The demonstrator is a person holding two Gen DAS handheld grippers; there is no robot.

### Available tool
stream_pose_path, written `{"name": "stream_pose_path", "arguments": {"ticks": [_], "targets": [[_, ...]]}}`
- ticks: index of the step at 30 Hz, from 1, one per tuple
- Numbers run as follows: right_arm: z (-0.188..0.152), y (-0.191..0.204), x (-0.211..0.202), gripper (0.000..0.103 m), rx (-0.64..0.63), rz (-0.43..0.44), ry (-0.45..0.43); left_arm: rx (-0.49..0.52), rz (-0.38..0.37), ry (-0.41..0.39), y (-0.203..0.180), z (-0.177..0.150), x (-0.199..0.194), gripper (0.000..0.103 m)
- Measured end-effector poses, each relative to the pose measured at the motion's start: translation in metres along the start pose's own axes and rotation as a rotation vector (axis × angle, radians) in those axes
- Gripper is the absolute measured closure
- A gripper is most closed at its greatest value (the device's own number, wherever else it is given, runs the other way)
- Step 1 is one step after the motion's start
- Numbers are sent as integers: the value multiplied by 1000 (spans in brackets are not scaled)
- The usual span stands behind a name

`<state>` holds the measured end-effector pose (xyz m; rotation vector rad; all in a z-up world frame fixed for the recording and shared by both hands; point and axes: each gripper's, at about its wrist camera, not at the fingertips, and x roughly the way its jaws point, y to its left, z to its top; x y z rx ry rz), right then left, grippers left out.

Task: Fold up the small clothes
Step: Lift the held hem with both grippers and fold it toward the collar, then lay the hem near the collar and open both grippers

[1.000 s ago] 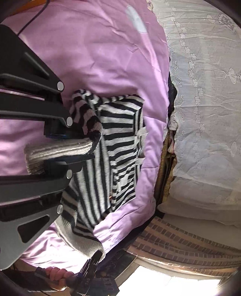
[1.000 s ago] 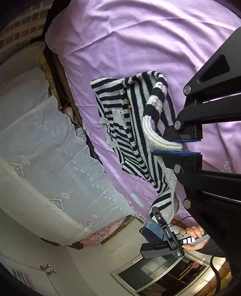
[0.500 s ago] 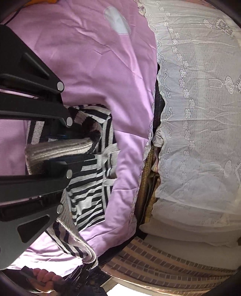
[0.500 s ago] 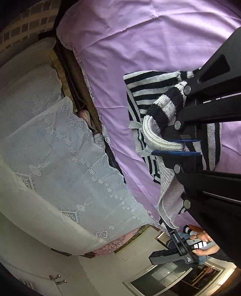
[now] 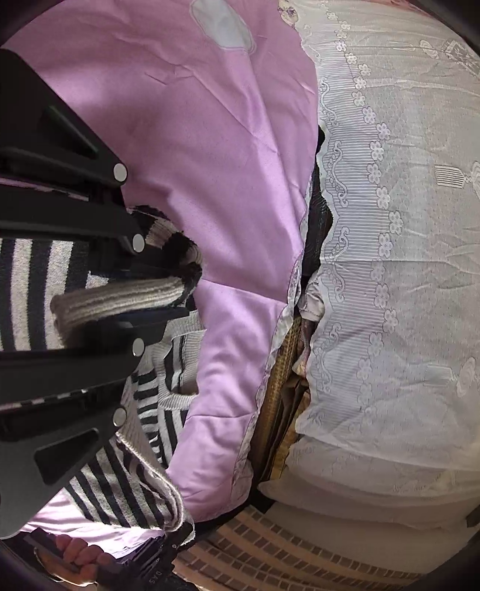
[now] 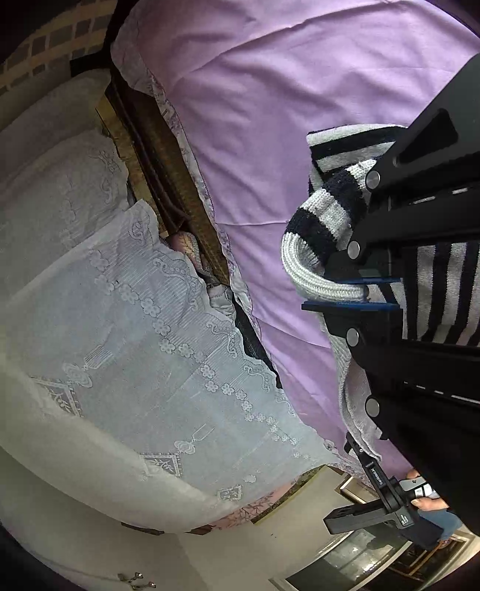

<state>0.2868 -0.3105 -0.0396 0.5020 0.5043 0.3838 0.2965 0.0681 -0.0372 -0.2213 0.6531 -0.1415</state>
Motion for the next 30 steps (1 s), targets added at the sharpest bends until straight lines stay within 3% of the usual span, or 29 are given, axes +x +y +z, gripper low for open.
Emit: {"name": "stream_pose_path", "arguments": {"ticks": [7, 12, 14, 17, 19, 24, 30], "targets": [[2, -26, 56, 96, 48, -36, 33, -46, 27, 54, 16, -7, 52, 91], [-14, -50, 86, 95, 59, -110, 74, -92, 35, 99, 29, -28, 84, 79], [-20, -69, 96, 94, 131, -112, 111, -86, 18, 82, 28, -31, 82, 76], [-20, -82, 92, 84, 218, -52, 111, -63, 6, 47, 24, -29, 68, 66], [-18, -79, 79, 60, 214, -73, 62, -45, 4, 35, 19, -26, 59, 61], [-10, -58, 53, 60, 151, -105, -25, 115, 88, 81, -4, -9, 54, 60], [-2, -21, 39, 60, 42, -81, -10, 60, 69, 169, -2, 32, 55, 61]]}}
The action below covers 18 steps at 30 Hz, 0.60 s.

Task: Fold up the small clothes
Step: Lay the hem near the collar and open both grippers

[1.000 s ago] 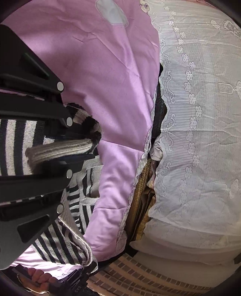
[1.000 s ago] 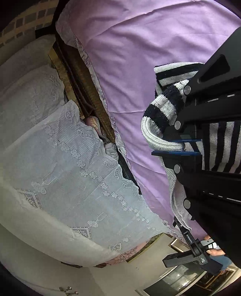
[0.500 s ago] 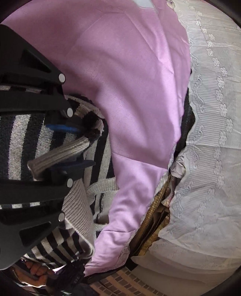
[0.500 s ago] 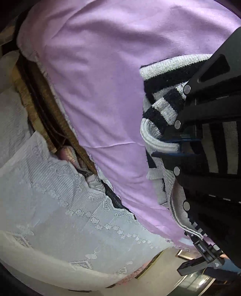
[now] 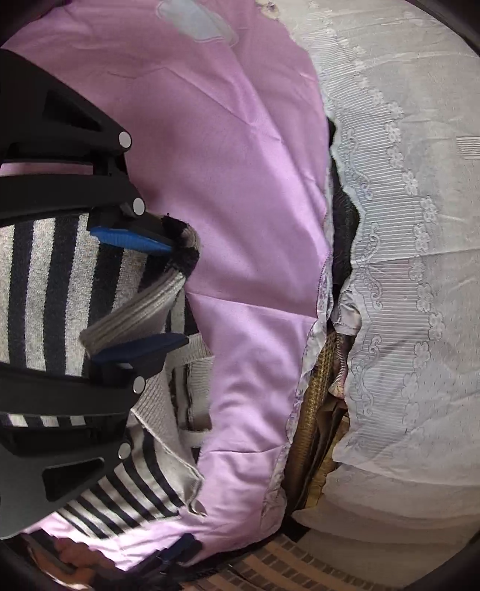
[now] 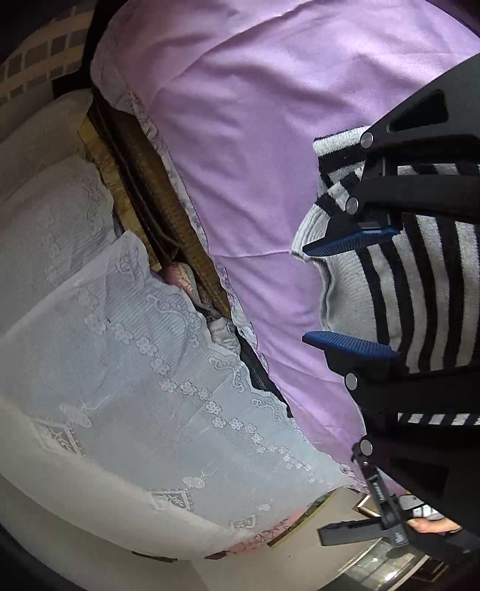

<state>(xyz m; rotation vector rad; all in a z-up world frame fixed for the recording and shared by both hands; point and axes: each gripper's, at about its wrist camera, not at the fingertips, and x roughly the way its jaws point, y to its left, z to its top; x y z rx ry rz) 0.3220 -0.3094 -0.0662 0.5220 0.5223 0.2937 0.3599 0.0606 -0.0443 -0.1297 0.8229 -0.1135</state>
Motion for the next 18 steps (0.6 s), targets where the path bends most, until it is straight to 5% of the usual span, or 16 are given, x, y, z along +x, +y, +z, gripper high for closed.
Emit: {"name": "stream_pose_path", "arguments": {"ticks": [4, 6, 8, 12, 18], "targets": [[-2, 15, -23, 54, -79, -6, 5, 7, -16, 52, -7, 2, -4, 50], [-4, 18, -32, 54, -114, -19, 5, 18, -29, 69, -8, -2, -7, 24], [-9, 21, -40, 54, -152, -43, 5, 35, 97, 24, -6, -6, -16, 4], [-18, 23, -44, 55, -183, -63, 16, 55, 192, 28, 7, -10, -22, 5], [-21, 27, -22, 68, -182, -61, 55, 268, 276, -39, -32, -31, -19, 5]]}}
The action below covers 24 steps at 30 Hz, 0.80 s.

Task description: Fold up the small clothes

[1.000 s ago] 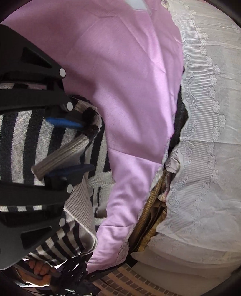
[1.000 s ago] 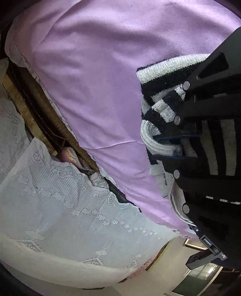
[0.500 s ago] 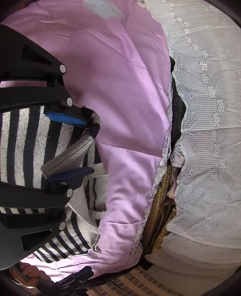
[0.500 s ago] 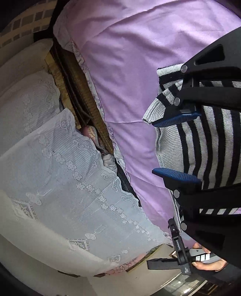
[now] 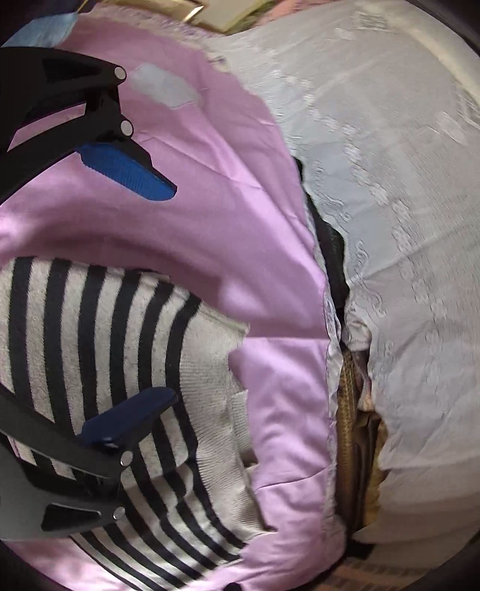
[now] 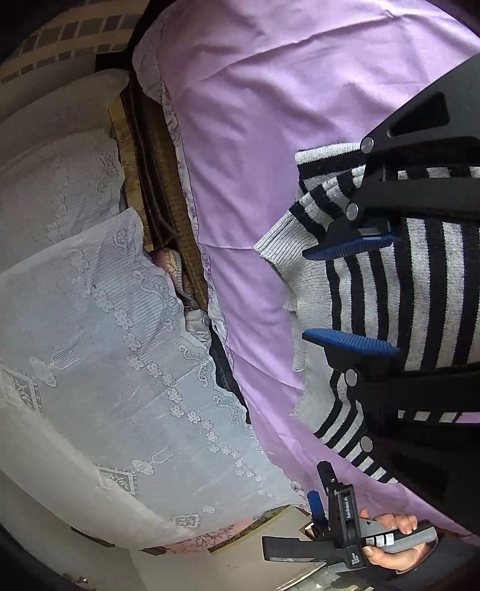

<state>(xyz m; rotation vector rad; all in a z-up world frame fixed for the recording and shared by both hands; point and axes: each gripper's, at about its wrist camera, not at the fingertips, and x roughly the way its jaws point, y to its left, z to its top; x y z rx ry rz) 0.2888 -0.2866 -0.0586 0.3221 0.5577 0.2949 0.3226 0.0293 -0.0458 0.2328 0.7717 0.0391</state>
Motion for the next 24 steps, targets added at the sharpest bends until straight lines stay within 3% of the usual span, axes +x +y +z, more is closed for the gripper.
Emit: {"name": "stream_pose_path", "arguments": {"ticks": [5, 9, 11, 13, 14, 15, 16, 17, 22, 24], "targets": [[5, 8, 38, 69, 34, 40, 66, -3, -81, -27, -30, 5, 22, 5], [5, 14, 72, 69, 18, 34, 110, -35, -53, 8, -31, -1, 59, 5], [5, 5, 85, 68, 38, 14, 121, -104, -43, 57, -13, -8, 82, 5], [2, -17, 96, 68, 81, -47, 133, -226, -92, 137, 14, -16, 108, 5], [0, -31, 102, 71, 114, -71, 148, -314, -155, 179, 28, -21, 119, 4], [-3, -46, 107, 82, 174, -39, 169, -404, -220, 206, 43, -24, 127, 4], [-3, -61, 107, 92, 259, -4, 166, -480, -259, 208, 57, -28, 132, 4], [-2, -68, 104, 93, 302, 7, 156, -504, -270, 201, 62, -30, 133, 4], [-6, -73, 92, 98, 327, -26, 97, -423, -181, 200, 46, -27, 127, 4], [-7, -73, 75, 89, 313, -77, 31, -419, -139, 161, 44, -28, 114, 5]]}}
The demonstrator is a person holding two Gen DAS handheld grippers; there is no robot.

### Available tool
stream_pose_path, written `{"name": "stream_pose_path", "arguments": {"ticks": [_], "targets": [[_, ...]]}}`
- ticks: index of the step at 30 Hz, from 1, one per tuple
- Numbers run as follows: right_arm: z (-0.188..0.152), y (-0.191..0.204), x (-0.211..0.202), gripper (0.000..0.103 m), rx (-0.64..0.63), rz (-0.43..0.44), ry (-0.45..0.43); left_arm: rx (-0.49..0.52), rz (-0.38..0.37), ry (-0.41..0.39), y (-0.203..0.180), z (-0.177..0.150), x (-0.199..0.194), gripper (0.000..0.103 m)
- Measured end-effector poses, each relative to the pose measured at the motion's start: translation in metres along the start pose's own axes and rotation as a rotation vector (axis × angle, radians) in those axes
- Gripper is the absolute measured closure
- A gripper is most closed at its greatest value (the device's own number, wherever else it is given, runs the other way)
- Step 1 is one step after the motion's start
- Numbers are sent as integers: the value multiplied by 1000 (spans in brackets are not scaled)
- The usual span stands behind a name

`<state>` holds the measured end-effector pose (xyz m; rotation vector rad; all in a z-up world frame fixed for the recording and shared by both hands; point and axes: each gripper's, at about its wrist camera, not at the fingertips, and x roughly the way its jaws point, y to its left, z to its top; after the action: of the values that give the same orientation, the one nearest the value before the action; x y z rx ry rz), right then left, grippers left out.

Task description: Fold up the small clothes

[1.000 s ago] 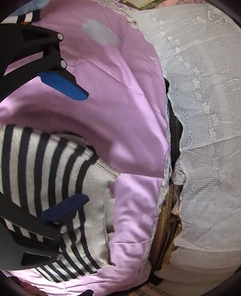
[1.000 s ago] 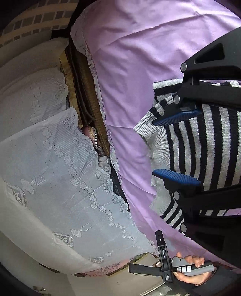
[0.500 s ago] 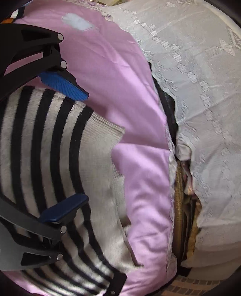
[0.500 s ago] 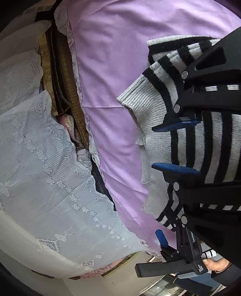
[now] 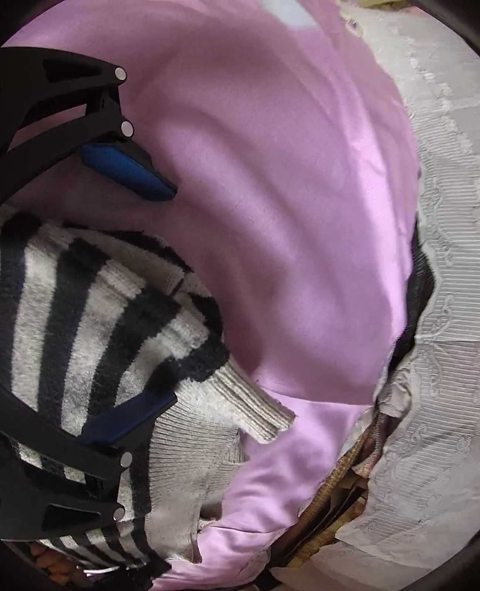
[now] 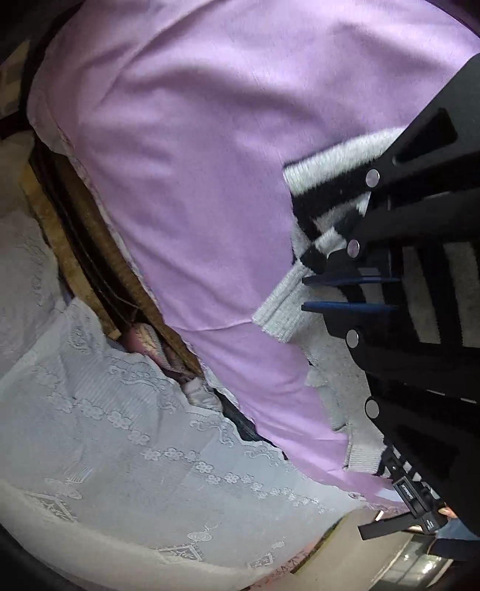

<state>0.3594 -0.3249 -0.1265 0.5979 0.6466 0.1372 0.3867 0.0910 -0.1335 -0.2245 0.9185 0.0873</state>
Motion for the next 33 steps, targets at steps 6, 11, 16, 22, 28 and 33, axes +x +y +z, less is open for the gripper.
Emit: {"name": "stream_pose_path", "arguments": {"ticks": [6, 11, 16, 22, 28, 33], "targets": [[-14, 22, -35, 81, -127, 55, -16, 200, -13, -134, -38, -40, -51, 5], [-59, 69, -28, 56, -357, 23, 98, 399, 136, -176, -68, -84, -44, 4], [-81, 84, -13, 50, -525, -119, 162, 280, 60, -116, -42, -75, -40, 4], [-79, 73, -55, 50, -464, -96, 56, 147, 2, -149, -7, -79, -58, 4], [-102, 78, -43, 39, -549, -142, 145, -20, -34, -26, 37, -65, -31, 4], [-102, 78, -40, 33, -529, -115, 153, 72, 62, -128, 9, -55, -57, 5]]}}
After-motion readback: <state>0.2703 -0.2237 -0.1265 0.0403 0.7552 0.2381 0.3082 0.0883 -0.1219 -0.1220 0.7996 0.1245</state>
